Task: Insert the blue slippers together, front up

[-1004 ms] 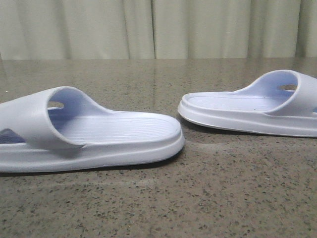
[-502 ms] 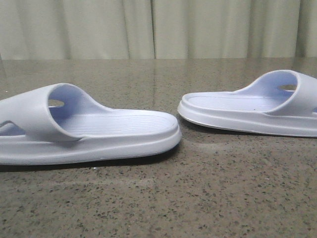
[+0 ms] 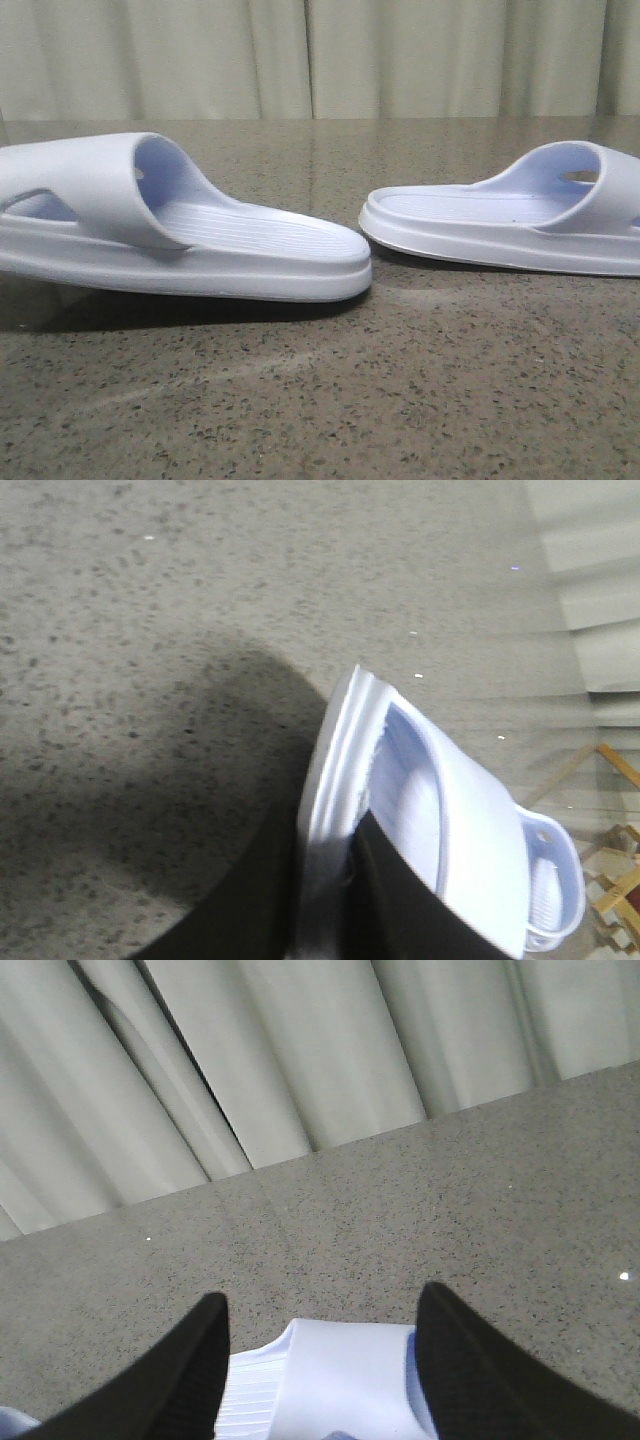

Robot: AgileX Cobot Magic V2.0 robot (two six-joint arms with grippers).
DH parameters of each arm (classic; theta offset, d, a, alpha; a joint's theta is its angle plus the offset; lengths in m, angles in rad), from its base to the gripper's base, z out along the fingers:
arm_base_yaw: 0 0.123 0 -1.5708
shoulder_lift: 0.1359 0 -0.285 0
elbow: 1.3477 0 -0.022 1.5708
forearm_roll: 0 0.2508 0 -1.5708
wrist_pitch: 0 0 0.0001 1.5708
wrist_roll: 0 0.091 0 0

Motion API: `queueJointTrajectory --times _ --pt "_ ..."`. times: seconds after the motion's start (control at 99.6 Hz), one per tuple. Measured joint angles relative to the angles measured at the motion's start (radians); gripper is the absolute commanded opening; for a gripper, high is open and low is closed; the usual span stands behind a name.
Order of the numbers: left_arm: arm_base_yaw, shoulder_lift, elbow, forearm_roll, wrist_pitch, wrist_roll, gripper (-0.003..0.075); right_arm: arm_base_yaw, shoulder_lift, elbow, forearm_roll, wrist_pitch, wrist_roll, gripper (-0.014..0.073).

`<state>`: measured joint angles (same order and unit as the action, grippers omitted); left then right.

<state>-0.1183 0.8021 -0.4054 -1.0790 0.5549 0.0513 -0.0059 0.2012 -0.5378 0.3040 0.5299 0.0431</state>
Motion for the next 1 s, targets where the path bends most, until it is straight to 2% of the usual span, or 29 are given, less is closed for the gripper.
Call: queueJointTrajectory --times 0.392,0.703,1.004 --pt "0.000 -0.170 0.000 -0.049 0.009 0.004 0.0016 0.000 0.045 0.000 -0.005 -0.001 0.040 0.0351" --pt "0.000 -0.175 0.000 -0.056 0.009 0.004 0.0016 -0.008 0.210 0.000 -0.157 -0.001 0.289 0.0351" --pt "0.000 -0.175 0.000 -0.056 0.009 0.004 0.0016 -0.008 0.423 0.000 -0.177 -0.008 0.409 0.0351"
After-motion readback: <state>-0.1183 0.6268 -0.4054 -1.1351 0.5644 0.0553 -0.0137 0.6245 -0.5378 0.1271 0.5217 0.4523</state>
